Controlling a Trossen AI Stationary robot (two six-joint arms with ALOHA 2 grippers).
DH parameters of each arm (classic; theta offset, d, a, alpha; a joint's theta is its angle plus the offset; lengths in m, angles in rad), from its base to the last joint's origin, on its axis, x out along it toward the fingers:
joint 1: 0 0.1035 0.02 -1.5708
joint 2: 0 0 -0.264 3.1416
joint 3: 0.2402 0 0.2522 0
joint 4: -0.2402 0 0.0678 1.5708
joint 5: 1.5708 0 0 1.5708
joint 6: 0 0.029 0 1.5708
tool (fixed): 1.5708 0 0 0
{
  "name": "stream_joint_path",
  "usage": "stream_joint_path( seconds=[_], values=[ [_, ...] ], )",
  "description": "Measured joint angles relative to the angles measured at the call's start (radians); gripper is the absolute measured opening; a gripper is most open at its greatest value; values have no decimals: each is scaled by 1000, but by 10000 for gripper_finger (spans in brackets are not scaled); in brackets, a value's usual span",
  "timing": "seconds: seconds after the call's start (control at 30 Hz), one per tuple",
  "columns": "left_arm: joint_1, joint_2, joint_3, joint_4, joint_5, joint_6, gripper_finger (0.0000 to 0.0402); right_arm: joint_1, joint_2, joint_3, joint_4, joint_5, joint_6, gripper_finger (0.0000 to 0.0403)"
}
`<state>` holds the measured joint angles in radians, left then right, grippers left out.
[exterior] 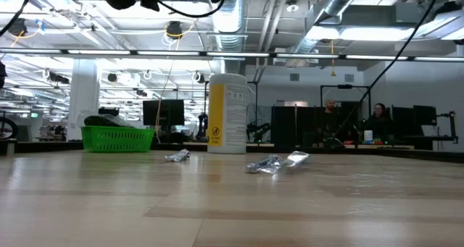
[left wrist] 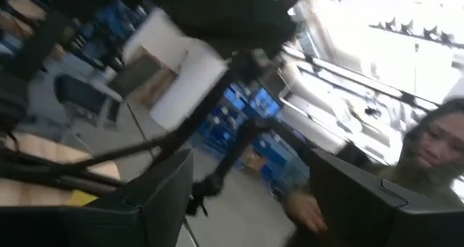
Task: Pick & Place Travel size toiletries
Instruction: Put the nail cutter into the left yellow bin
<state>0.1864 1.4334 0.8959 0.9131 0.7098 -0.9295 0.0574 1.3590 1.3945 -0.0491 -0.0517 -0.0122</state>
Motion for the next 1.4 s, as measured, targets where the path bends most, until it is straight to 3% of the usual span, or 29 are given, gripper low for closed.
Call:
stream_joint_path(
  seconds=[0.1, 0.23, 0.3, 0.43, 0.57, 0.67, 0.9, 1.0, 1.4],
  values=[
    [6, -23, 0, -12, 70, 1, 265, 20, -18, -2, -151, 5, 37, 0],
    [-30, -65, 1, -171, 14, 199, 264, 83, -55, 1, -357, 44, 181, 2],
    [-65, -83, 0, -337, -88, 340, 264, 125, -68, 0, -479, 89, 268, 1],
    [-142, -73, 0, -572, -415, 508, 264, 229, -100, -1, -668, 232, 468, 1],
    [-215, 4, 0, -610, -654, 548, 264, 331, -113, 0, -814, 352, 661, 1],
    [-262, 83, 19, -604, -754, 548, 264, 385, -112, 0, -886, 444, 772, 2],
    [-342, 310, 138, -610, -799, 539, 264, 442, -96, 0, -1000, 507, 949, 2],
    [-369, 390, 194, -637, -864, 556, 264, 447, -90, 0, -1027, 520, 983, 2],
    [-423, 607, 342, -705, -1080, 574, 264, 452, -27, -1, -1071, 519, 991, 22]
  ],
)
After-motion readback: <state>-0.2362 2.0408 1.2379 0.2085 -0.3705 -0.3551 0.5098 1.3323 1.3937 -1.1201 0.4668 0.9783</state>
